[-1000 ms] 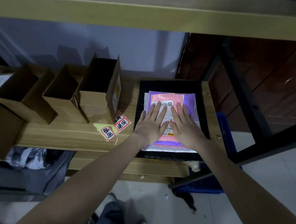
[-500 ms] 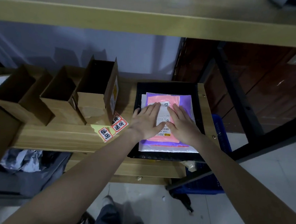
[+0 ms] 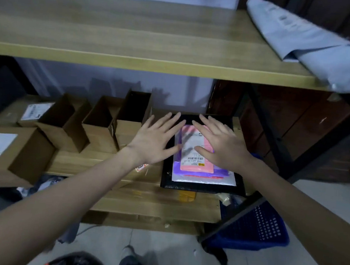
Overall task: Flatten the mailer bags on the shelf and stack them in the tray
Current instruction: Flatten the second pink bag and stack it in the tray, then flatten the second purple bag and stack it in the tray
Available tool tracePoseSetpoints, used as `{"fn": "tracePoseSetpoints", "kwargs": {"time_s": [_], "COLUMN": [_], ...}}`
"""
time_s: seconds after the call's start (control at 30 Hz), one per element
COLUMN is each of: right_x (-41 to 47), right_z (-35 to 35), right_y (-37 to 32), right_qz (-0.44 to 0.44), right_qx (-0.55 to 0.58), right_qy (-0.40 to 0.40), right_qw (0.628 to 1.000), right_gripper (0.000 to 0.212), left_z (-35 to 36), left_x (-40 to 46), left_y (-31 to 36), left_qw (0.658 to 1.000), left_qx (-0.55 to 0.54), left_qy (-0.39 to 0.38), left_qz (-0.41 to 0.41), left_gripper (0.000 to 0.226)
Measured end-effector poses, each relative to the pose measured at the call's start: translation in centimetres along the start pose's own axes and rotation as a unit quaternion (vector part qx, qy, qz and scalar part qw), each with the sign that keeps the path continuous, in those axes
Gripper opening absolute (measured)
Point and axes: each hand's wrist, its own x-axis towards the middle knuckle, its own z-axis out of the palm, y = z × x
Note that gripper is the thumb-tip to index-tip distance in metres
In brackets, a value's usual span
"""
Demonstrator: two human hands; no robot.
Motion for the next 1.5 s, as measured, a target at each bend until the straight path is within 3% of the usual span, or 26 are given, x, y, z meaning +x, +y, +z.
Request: {"fn": "tracePoseSetpoints", "kwargs": {"time_s": [0.27,0.5,0.77,1.13,1.5], "right_x": [-2.8,-1.9,2.5,14.2,27.6], "right_z": [-9.1,-14.7,-19.6,-21.0,-20.6], "right_y": [-6.3,-11.6,-16.4,-22.2,-32.1], "right_qz": [-0.103,-0.190,-0.249,-0.265,-0.352], "right_qx": [-0.023,-0.037,-0.022,-0.071,-0.078], "right_qy": [0.063,0.184,0.269,0.240,0.216], "right_qw": [0.992,0.964,0.930,0.931,0.907], "right_gripper": [0.062,0.049,0.049,0.058,0.054], "left_z": [-10.0,-17.3,-23.1,-25.7,-26.3], "left_x": [-7.7,-11.9,-13.3,-14.3,-16.7], "left_y": [-2.1,-3.2,-7.0,-18.6,-32.9], "left_qw": [0.989,0.973,0.951,0.933,0.907], "left_qx": [0.045,0.045,0.055,0.069,0.088], "left_qy": [0.130,0.223,0.305,0.342,0.349], "left_qz": [0.056,0.038,0.012,-0.087,-0.219], "left_gripper": [0.066,0.056,0.052,0.053,0.055]}}
